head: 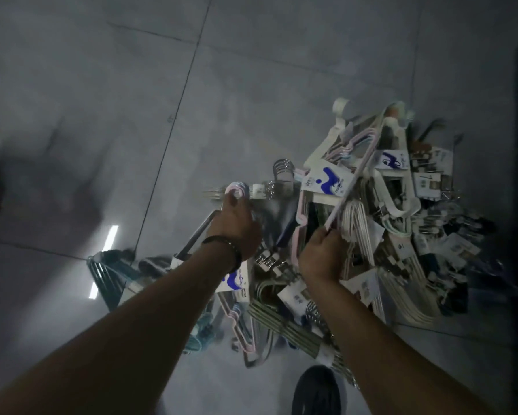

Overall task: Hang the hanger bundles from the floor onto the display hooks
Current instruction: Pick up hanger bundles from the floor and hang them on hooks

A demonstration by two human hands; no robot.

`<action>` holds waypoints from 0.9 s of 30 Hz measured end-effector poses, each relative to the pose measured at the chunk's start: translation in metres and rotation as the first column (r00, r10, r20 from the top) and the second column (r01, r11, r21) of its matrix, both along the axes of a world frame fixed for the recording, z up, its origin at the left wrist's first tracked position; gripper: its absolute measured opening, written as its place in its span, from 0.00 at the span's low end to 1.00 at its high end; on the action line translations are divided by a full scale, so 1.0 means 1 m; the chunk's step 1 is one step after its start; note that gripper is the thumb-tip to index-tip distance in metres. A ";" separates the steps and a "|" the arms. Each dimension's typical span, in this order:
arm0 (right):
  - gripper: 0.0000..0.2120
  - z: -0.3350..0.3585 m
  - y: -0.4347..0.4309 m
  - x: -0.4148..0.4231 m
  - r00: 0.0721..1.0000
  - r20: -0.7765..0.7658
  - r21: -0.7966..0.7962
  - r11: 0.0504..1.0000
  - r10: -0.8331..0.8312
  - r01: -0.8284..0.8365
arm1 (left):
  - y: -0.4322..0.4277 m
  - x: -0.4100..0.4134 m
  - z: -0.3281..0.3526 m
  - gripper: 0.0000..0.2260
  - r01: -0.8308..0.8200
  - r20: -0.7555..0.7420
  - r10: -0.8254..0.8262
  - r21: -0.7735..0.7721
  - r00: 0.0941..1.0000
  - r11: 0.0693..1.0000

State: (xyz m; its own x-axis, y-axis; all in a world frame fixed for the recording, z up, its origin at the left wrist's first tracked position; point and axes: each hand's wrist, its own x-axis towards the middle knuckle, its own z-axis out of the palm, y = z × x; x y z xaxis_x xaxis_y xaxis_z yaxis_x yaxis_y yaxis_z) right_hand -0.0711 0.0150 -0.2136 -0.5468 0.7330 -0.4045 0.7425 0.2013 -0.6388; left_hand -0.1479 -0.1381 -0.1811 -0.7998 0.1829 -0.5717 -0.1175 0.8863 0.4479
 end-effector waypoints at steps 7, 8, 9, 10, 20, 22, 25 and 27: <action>0.14 -0.016 0.009 -0.039 0.998 -0.038 0.206 0.978 0.042 -0.033 | 0.025 0.018 -0.010 0.33 0.076 -0.356 -0.185 -0.297 0.916 0.952; 0.14 -0.015 0.010 -0.042 0.997 -0.055 0.238 0.970 0.063 -0.048 | 0.026 0.014 -0.011 0.33 0.075 -0.406 -0.200 -0.304 0.892 0.950; 0.14 -0.015 0.010 -0.044 0.993 -0.073 0.264 0.962 0.088 -0.066 | 0.025 0.010 -0.012 0.32 0.070 -0.442 -0.210 -0.312 0.872 0.948; 0.14 -0.014 0.009 -0.045 0.989 -0.100 0.279 0.957 0.113 -0.081 | 0.026 0.004 -0.013 0.31 0.056 -0.462 -0.203 -0.313 0.864 0.948; 0.10 0.032 -0.021 0.063 0.937 -0.113 0.055 0.943 0.332 -0.327 | -0.022 0.037 0.016 0.31 -0.841 0.540 0.709 0.522 0.454 0.140; 0.12 0.037 -0.039 0.093 0.917 -0.055 0.051 0.918 0.395 -0.393 | -0.043 0.066 0.022 0.39 -0.888 0.651 0.645 0.450 0.400 0.097; 0.23 0.042 -0.069 0.127 0.873 0.034 0.003 0.873 0.487 -0.487 | -0.064 0.110 0.021 0.34 -0.890 0.695 0.562 0.403 0.448 0.212; 0.26 0.042 -0.091 0.144 0.823 0.072 -0.012 0.825 0.564 -0.565 | -0.069 0.136 0.018 0.25 -0.865 0.673 0.543 0.389 0.502 0.317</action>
